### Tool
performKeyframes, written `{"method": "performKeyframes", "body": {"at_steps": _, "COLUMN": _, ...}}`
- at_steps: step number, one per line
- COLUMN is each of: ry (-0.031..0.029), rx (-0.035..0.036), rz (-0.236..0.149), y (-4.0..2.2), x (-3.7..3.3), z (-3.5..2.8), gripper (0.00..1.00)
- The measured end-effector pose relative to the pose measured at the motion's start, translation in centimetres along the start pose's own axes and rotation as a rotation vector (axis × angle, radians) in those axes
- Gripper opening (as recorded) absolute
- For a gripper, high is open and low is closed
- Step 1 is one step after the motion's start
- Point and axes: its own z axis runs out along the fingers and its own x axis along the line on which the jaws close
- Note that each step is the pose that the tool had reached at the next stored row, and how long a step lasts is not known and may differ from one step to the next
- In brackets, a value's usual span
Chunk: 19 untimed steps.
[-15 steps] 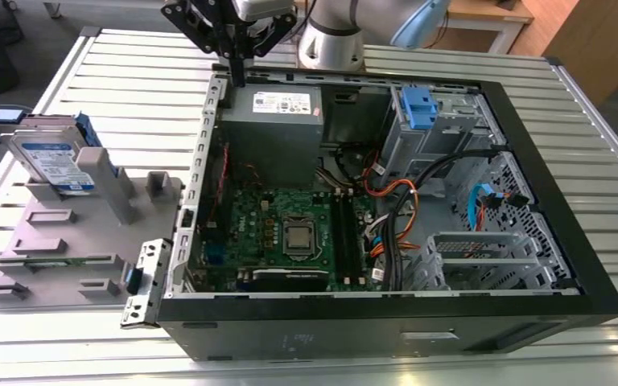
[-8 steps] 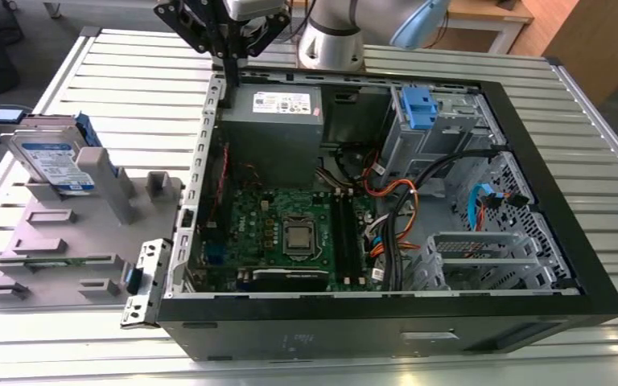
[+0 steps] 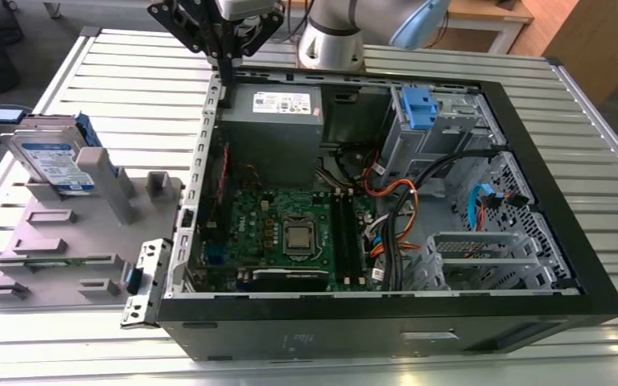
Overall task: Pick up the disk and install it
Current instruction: 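Reach for the disk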
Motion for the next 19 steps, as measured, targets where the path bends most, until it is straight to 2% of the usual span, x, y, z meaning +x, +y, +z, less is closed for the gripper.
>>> {"method": "performKeyframes", "body": {"at_steps": 9, "ry": -0.0003, "rx": -0.0001, "rz": 0.000, "y": -0.06, "x": 0.81, "z": -0.02, "gripper": 0.11}}
{"method": "performKeyframes", "body": {"at_steps": 19, "ry": -0.0008, "rx": 0.0000, "rz": 0.000, "y": -0.16, "x": 2.10, "z": -0.05, "gripper": 0.11}}
